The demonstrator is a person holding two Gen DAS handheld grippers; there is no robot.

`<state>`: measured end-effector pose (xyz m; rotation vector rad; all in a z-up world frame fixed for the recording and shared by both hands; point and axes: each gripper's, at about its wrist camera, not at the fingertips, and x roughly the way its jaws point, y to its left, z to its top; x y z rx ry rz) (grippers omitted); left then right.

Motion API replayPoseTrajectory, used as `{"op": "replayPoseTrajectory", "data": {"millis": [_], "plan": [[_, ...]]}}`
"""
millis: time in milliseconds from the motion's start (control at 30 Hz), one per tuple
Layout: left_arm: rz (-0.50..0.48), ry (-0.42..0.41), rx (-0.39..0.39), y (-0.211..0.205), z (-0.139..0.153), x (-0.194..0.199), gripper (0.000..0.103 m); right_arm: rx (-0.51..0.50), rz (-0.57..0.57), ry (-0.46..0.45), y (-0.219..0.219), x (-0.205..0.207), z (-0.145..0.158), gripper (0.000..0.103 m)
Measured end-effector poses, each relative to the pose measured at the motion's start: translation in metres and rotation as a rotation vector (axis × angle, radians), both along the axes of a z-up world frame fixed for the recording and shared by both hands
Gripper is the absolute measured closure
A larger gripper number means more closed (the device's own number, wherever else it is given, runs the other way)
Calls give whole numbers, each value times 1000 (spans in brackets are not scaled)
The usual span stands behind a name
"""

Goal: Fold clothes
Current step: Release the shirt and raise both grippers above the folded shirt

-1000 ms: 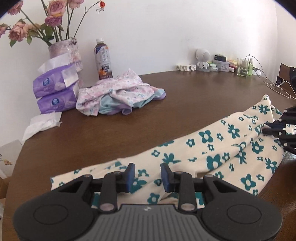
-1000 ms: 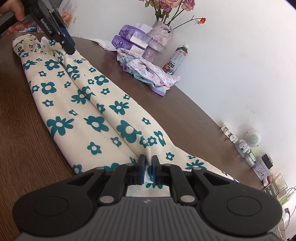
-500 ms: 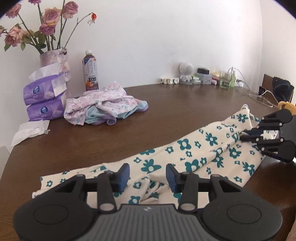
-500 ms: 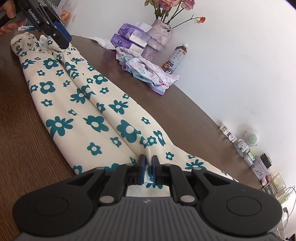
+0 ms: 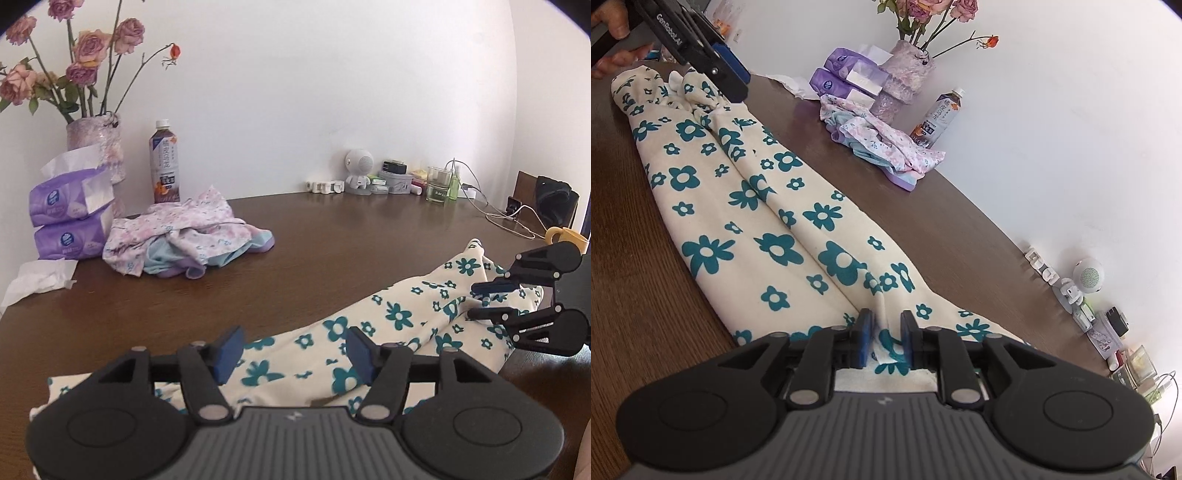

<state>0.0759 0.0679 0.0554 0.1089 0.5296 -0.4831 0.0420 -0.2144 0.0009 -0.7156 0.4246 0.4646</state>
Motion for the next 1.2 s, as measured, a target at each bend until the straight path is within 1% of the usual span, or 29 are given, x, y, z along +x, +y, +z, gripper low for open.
{"op": "replayPoseTrajectory", "data": {"millis": [33,100,133,167,233,300,400,600,633,733,800,833,1033,1100,1133,1200], "plan": [[-11,7,2,-6,-3,4,43,10,-2,-3,-3,-2,4,64],[-23,29,9,-15,-12,10,44,56,-13,-1,-12,-7,15,64],[-25,34,17,-17,-14,11,49,90,-34,5,-20,-7,20,64],[-27,38,24,-18,-17,11,58,125,-54,11,-27,-7,26,64],[-31,46,40,-20,-23,11,59,199,-104,26,-44,-4,36,64],[-34,55,55,-22,-28,11,59,296,-188,61,-66,8,43,64],[-40,68,77,-26,-36,11,57,481,-317,150,-100,33,47,64],[-40,68,78,-26,-39,10,56,876,-493,435,-149,83,31,64],[-40,68,77,-26,-39,10,56,920,-519,468,-154,90,29,64],[-41,69,73,-25,-39,10,56,963,-570,497,-159,105,21,64],[-41,69,71,-25,-39,9,56,981,-583,511,-162,112,14,86],[-41,70,69,-24,-39,9,56,978,-589,512,-163,114,11,99],[-39,81,48,-21,-39,10,56,932,-612,506,-165,114,-2,100],[-39,82,32,-18,-38,10,55,911,-600,495,-162,110,2,99],[-40,81,17,-17,-37,10,52,898,-592,488,-160,108,5,98],[-37,72,-38,-11,-34,8,50,874,-558,444,-154,97,18,96]]}}
